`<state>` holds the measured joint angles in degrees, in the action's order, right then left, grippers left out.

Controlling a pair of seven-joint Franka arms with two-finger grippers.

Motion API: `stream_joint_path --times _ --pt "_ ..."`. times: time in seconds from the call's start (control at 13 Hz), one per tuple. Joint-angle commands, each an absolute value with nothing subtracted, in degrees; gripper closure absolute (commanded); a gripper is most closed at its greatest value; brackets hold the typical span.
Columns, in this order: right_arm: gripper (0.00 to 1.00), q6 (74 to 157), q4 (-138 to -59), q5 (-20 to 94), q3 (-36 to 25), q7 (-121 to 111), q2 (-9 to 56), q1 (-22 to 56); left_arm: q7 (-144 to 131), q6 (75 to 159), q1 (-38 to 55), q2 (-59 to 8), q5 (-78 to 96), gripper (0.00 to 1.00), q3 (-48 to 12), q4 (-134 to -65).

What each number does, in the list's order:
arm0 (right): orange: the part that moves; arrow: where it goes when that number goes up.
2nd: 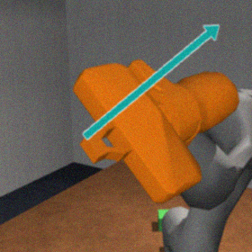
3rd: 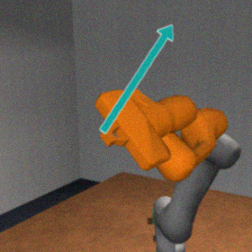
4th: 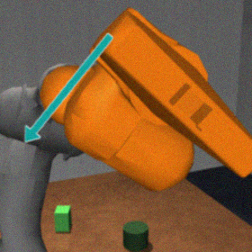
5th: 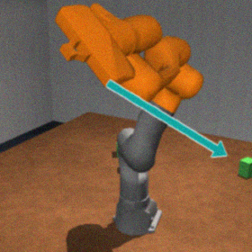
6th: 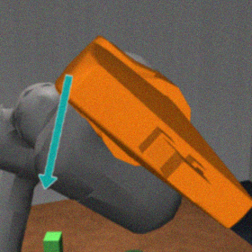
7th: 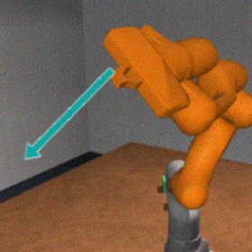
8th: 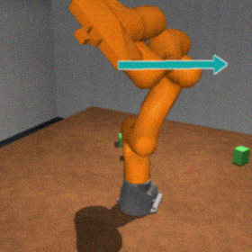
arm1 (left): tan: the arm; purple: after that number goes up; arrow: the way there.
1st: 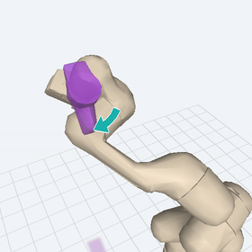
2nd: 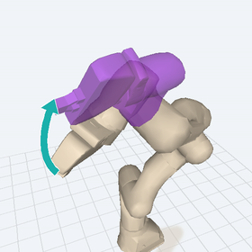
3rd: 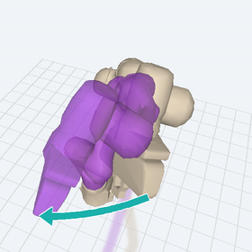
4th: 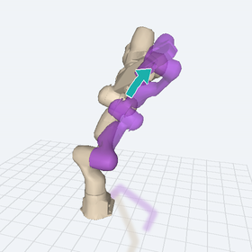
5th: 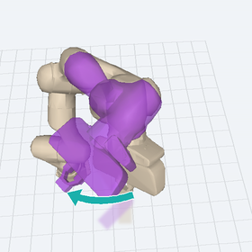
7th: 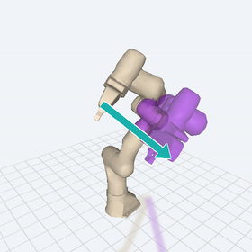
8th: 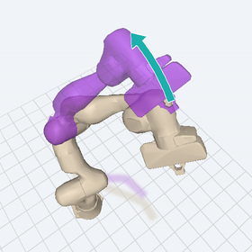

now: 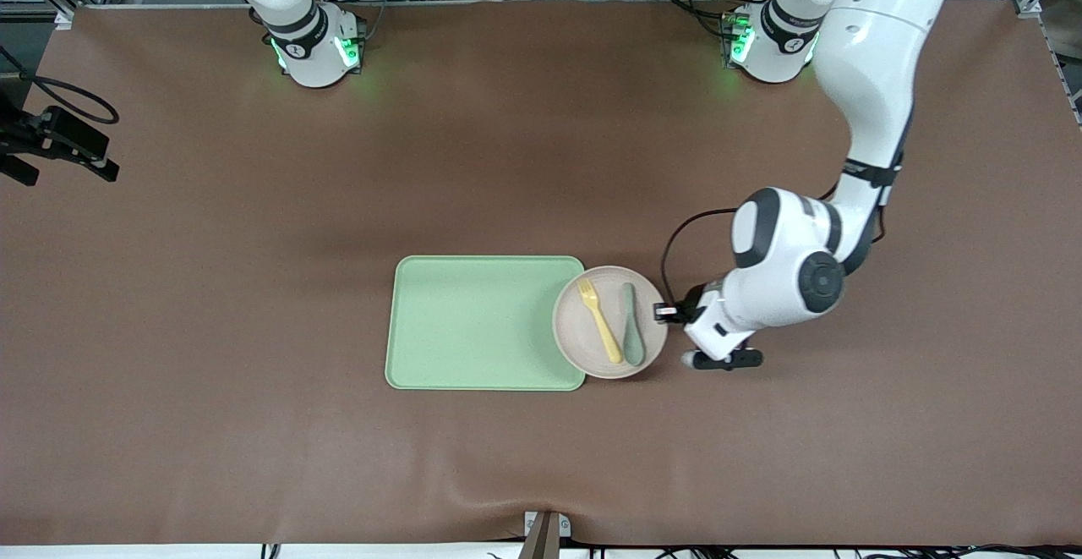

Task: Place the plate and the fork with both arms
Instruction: 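Carry the plate with the left gripper onto the green tray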

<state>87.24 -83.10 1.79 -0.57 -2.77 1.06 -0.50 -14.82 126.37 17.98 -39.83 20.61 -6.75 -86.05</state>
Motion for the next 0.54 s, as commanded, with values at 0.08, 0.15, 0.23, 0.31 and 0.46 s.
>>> stream_joint_path --times 0.08,0.15,0.23,0.31,0.46 --pt "0.00 87.28 -83.67 1.93 -0.44 -3.08 0.87 -0.88 -19.07 126.82 22.40 -44.64 19.69 1.00 -6.24 -79.46" --pt "0.00 87.28 -83.67 1.85 -0.44 -3.08 1.14 -0.97 -19.16 128.39 23.28 -45.26 19.69 1.00 -6.24 -79.45" --pt "0.00 87.28 -83.67 1.85 -0.44 -3.08 1.84 -1.23 -19.16 129.63 24.07 -45.79 19.69 1.00 -6.24 -79.45" --pt "0.00 87.45 -83.67 1.50 -0.53 -3.16 2.19 -1.40 -19.16 131.47 24.95 -46.75 19.77 1.00 -6.24 -79.45" --pt "0.00 87.10 -83.67 1.41 -0.61 -3.08 2.72 -1.76 -19.16 135.51 26.10 -48.24 19.78 1.00 -6.24 -79.45"
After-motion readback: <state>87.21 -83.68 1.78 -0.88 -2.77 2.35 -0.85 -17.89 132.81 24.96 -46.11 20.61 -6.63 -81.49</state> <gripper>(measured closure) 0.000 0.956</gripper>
